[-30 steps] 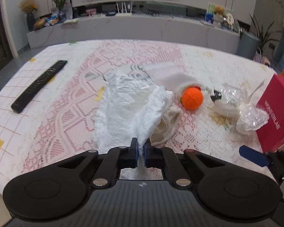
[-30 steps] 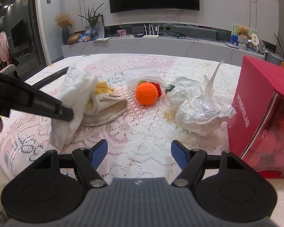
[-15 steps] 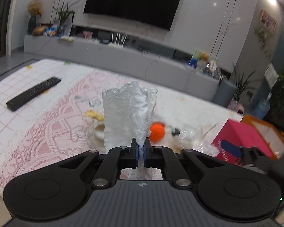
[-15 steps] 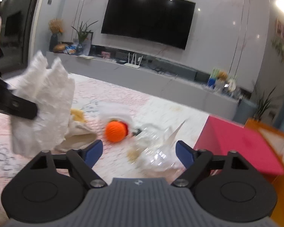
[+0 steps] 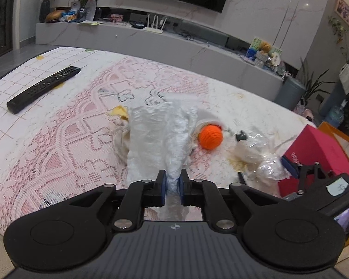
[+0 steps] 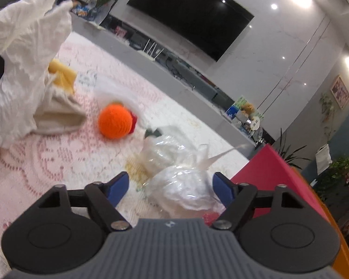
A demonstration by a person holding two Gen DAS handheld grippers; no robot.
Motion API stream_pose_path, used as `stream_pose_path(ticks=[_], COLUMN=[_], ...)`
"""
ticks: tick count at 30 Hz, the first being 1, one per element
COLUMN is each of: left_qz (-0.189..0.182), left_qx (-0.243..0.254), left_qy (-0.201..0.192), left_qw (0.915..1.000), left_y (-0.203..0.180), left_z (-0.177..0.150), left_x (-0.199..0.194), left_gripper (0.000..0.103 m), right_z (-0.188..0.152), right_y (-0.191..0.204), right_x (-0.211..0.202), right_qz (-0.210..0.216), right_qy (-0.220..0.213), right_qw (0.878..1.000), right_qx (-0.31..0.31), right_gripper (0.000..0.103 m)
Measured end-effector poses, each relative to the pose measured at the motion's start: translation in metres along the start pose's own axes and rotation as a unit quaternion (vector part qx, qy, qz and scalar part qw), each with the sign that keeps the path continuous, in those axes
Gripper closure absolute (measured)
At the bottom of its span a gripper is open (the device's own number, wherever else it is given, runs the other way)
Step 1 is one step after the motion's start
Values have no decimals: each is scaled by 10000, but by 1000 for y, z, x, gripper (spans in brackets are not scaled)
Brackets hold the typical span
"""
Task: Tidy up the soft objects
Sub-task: 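Grasp the white crumpled cloth with the left gripper while the right grasps the clear plastic bag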
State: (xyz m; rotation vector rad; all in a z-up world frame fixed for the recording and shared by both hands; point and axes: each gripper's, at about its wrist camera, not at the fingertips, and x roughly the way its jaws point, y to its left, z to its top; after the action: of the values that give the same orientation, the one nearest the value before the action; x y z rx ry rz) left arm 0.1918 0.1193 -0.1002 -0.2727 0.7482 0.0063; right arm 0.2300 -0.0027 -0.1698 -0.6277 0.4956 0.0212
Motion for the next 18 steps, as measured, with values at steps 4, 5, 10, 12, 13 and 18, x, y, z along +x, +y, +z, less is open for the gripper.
stream_pose_path(ticks=[4,5,10,12,13,18], left_qz=[205,259,440,477,481,535], left_qx=[225,297,333,323,317,42], left_qy=[15,26,117,126,139,224], left_qw=[9995,9992,9984,9983,9982,9983], left_y=[-8,-11,-13,-13,-13,-4], left_z=[-1,-2,-2,-2,-2,-1], left_x=[4,5,13,16,17,27], left_gripper=[62,57,46,38,36,35], right_z=[-3,-3,-6,-6,-6,-8], right_y=[0,0,-1,-2,-3,-7], right_x=[3,4,8,8,8,4], right_qz=[-73,-84,-162,-156,-148,-162], right_qy=[51,63,158,145,135,2], right_qw=[10000,9999,9997,9998,9998,9999], right_qx=[-37,-36,-49,-31,-15,49], right_gripper=[35,38,56,58,60,72])
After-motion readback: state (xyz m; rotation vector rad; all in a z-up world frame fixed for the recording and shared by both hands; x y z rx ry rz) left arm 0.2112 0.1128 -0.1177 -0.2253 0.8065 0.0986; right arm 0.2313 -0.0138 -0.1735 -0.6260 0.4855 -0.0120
